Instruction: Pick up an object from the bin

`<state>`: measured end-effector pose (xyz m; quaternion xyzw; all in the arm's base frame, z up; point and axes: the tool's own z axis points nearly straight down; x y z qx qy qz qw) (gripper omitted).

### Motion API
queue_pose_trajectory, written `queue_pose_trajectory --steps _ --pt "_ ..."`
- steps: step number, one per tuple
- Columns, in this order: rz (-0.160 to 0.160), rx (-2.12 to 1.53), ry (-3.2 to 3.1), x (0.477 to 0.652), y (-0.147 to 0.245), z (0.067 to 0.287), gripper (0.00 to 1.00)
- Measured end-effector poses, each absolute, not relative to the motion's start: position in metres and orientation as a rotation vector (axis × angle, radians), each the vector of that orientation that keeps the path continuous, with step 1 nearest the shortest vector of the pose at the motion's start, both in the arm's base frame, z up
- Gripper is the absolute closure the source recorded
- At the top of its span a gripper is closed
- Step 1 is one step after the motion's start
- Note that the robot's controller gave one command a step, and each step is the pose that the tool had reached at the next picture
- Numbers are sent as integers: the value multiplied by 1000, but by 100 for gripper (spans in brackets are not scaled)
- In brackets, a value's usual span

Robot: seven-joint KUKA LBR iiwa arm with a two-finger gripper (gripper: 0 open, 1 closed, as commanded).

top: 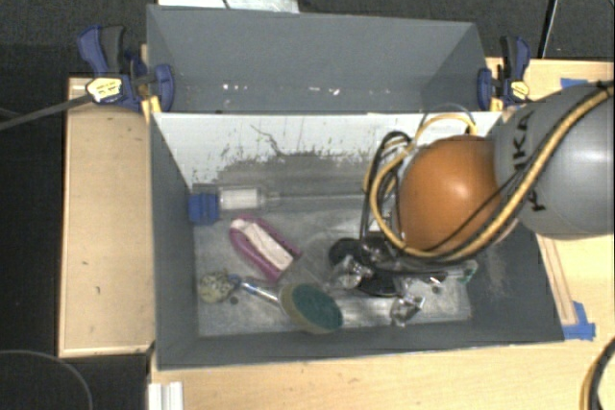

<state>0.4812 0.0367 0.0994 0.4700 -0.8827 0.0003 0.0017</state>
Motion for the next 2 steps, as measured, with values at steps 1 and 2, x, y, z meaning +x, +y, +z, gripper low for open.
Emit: queue_pose_trajectory --steps 1,2 --pt "0 1646 -2681 499 -25 74 0" --pt "0 1648 -2683 500 -22 76 100"
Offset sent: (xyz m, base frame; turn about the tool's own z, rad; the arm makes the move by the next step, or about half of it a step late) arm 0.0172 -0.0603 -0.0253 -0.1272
